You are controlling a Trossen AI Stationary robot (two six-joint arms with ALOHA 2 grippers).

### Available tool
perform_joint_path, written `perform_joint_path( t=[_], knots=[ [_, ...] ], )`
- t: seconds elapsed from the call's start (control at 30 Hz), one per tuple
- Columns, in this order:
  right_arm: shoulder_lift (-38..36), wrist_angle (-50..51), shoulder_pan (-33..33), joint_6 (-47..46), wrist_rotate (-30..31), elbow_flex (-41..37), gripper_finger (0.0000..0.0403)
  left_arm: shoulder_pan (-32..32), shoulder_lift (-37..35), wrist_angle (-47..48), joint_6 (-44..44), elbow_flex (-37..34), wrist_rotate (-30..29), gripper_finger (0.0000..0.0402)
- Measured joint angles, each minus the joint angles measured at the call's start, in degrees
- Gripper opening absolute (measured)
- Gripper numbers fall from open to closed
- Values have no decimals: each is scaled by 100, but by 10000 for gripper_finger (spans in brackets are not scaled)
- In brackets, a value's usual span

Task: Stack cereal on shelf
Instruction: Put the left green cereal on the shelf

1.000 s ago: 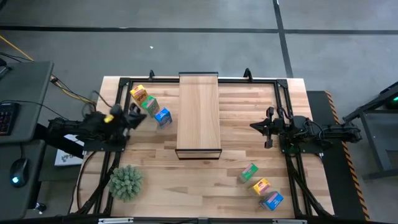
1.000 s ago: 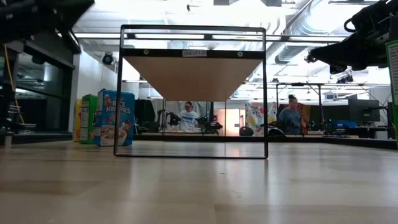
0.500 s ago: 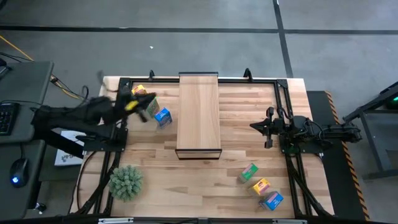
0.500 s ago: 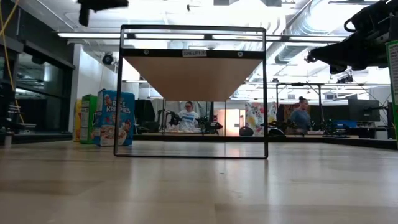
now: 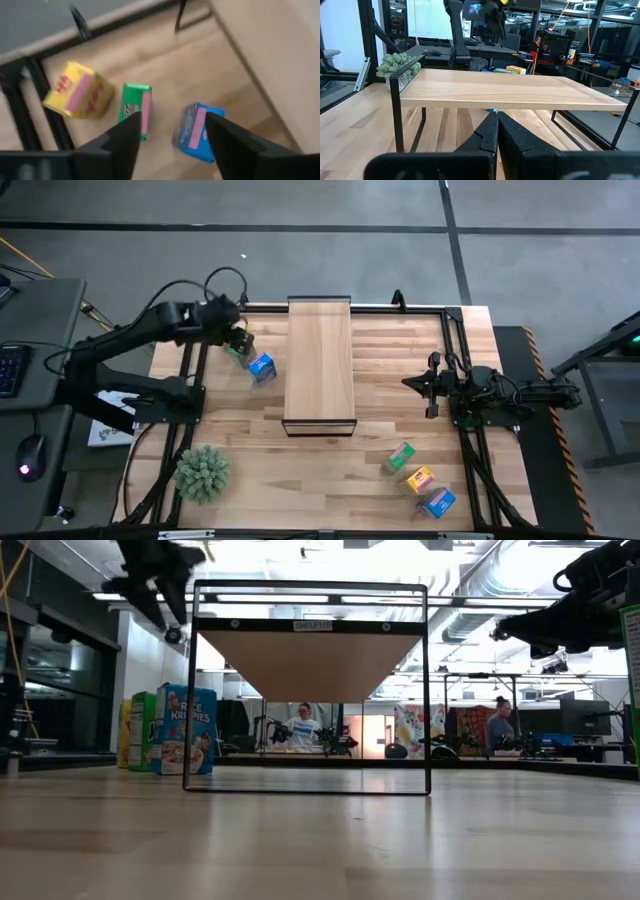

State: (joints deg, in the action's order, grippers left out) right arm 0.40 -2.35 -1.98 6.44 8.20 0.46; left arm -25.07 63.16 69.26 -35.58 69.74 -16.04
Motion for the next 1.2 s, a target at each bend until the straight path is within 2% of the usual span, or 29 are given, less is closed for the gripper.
perform_joint_path(
  t=[0.07,0.23,0.47,0.6,0.9,1.07,1.2],
  knots=[
    [0,0,0,0,0,-1,0,-420,188,32,307,-40,470,246],
    [0,0,0,0,0,1,0,-1057,657,76,918,-45,971,282],
    [0,0,0,0,0,0,0,-1355,1166,175,1541,-42,1015,283],
    [0,0,0,0,0,1,0,-1450,1467,172,1670,-45,1314,283],
    [0,0,0,0,0,0,0,-1474,1939,227,1631,-45,1289,283],
    [0,0,0,0,0,1,0,-1474,2008,263,1528,-45,693,283],
    [0,0,0,0,-1,0,0,-1474,2008,254,1528,-74,870,283]
  ],
)
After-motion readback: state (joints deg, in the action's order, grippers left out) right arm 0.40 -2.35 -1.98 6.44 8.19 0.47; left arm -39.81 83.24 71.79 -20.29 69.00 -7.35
